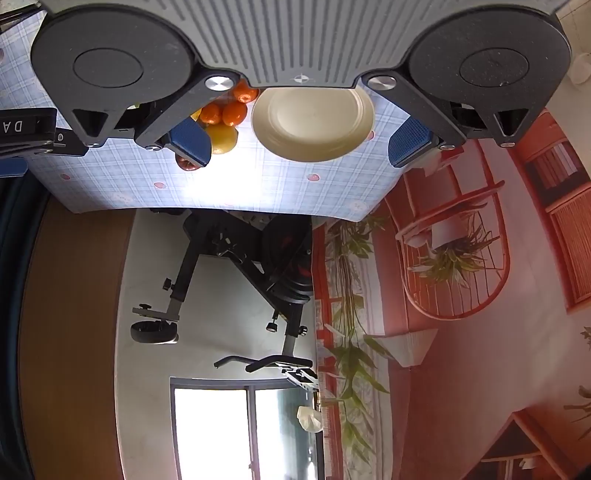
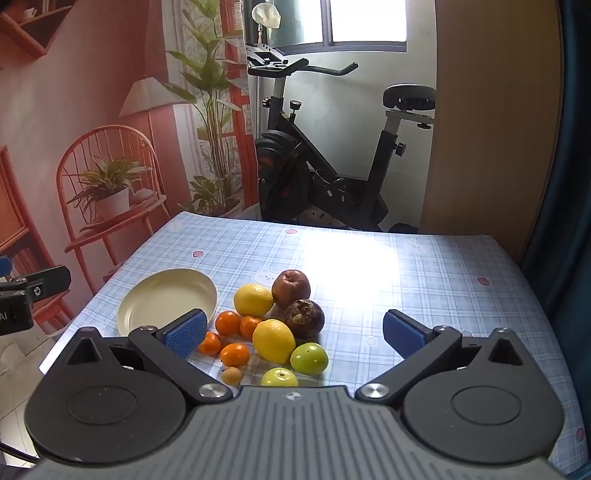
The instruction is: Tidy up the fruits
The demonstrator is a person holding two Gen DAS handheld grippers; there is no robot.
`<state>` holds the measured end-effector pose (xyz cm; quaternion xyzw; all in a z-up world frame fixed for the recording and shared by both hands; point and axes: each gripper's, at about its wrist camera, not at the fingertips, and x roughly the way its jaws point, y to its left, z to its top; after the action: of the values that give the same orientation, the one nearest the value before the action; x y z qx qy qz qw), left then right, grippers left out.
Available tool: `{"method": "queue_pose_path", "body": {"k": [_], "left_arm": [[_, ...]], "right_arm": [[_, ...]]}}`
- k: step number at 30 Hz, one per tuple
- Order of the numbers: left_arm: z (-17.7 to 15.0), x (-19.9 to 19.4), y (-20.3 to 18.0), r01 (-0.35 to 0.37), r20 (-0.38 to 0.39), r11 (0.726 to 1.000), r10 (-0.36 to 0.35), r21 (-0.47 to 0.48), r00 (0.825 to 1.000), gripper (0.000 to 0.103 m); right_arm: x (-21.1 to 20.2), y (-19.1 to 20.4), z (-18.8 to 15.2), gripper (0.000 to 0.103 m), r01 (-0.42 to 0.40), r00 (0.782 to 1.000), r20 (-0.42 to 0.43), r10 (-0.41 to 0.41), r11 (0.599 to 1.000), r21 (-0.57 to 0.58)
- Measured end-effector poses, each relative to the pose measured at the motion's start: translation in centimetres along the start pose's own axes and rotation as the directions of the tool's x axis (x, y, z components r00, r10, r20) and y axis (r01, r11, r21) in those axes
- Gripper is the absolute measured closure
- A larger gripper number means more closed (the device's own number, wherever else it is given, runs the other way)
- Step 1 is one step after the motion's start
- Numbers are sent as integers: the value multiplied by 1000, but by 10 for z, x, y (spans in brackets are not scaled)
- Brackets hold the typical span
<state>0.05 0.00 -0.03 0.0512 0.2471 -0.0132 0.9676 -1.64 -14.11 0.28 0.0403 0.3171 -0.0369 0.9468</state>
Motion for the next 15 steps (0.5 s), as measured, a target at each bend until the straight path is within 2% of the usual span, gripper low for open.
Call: {"method": "queue_pose_path", "body": {"k": [6,7,15], "left_arm": [[3,9,1,27,-23,1000,-27,4,999,0],[1,7,6,23,1,1000,-23,-17,1000,0],[1,0,0,13,19,1000,-12,-17,1000,0]], "right_arm": [[0,0,-4,0,2,1000,31,-1,1000,-3],[-1,-1,-3,0,2,1000,26,-2,1000,2],[-4,-2,-1,0,12,999,33,-12,1000,0]]}}
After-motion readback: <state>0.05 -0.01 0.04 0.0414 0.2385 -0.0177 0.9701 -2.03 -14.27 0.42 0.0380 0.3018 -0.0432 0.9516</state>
